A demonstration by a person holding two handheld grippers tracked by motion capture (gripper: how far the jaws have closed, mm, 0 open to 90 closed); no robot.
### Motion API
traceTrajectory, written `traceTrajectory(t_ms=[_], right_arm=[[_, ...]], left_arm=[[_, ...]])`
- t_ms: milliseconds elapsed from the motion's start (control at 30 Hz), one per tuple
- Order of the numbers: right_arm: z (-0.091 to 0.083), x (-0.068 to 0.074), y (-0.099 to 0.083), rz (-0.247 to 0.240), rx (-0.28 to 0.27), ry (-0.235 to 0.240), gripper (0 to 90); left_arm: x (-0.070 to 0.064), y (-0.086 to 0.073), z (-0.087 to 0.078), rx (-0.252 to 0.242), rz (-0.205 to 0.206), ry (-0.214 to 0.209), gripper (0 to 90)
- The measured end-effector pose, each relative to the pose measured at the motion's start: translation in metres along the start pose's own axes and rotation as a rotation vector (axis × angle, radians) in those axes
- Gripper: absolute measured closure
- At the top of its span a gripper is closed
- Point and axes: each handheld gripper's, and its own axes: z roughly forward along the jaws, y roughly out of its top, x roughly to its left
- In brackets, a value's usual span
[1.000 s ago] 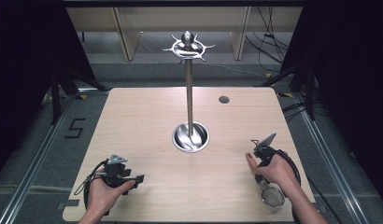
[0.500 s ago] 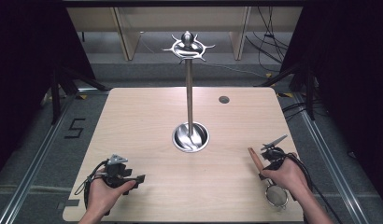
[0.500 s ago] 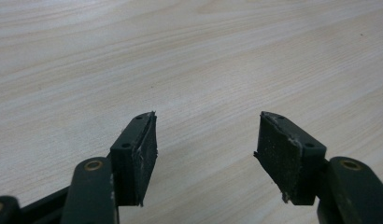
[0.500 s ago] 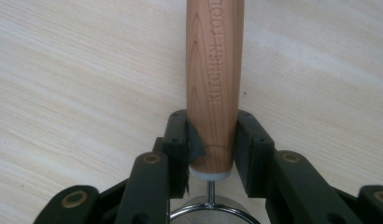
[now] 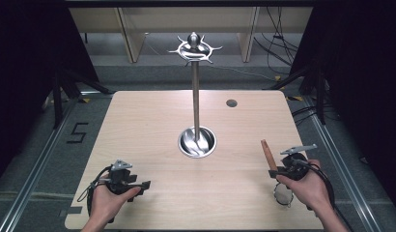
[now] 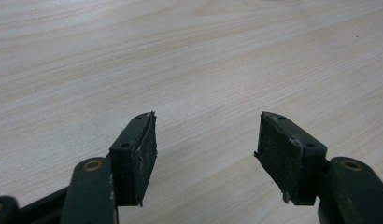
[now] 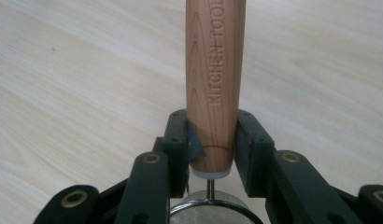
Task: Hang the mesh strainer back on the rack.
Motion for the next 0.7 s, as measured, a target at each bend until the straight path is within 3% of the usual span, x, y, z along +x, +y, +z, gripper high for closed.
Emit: traceTrajectory(t_ms=[100,133,233,333,367,433,467,567,633,667,700], right_arm=[[-0.002,0.0019,-0.0007,-0.001,-0.052,-0.002,69.2],[-0.0048,-0.0011,0.0004,-0.053,-0.054,-0.001,69.2],[-0.0043,0.001,-0.001,-0.052,-0.091,-0.009,69.2],[-0.0039,0.0027,-0.0005,-0.086,-0.117,-0.009,69.2],[-0.0042,0.0033,0.0001,-0.09,-0.118,-0.009,69.2],[-0.0037,0.0034,0.0004,-0.117,-0.143,-0.019,69.3],[-0.0056,0.0058,0.0018,-0.093,-0.136,-0.01,69.3],[-0.0071,0.0073,0.0036,-0.101,-0.184,0.001,69.2],[-0.0065,0.0054,0.0039,-0.14,-0.222,-0.014,69.3],[-0.0088,0.0077,0.0048,-0.1,-0.214,0.005,69.2],[-0.0063,0.0048,0.0051,-0.134,-0.258,0.003,69.3]], left_arm=[[0.0002,0.0013,0.0007,-0.012,0.006,-0.002,36.9],[0.0005,0.0026,0.0002,-0.003,0.0,-0.024,36.9],[0.0002,0.0035,-0.0014,-0.001,0.02,-0.025,36.8],[0.0017,0.003,-0.0022,0.004,0.029,-0.027,36.6],[0.0007,0.0024,-0.0012,-0.008,0.009,-0.024,36.6],[0.0018,0.0019,-0.0021,-0.005,0.014,-0.03,36.5],[0.0019,0.0015,-0.0018,-0.013,0.014,-0.028,36.5],[0.0017,0.0016,-0.0026,-0.011,0.014,-0.034,36.5],[0.002,0.0019,-0.0033,-0.007,0.021,-0.032,36.4],[0.0012,0.0019,-0.0029,-0.017,0.012,-0.032,36.4],[0.0012,0.0019,-0.003,-0.019,0.011,-0.03,36.4]])
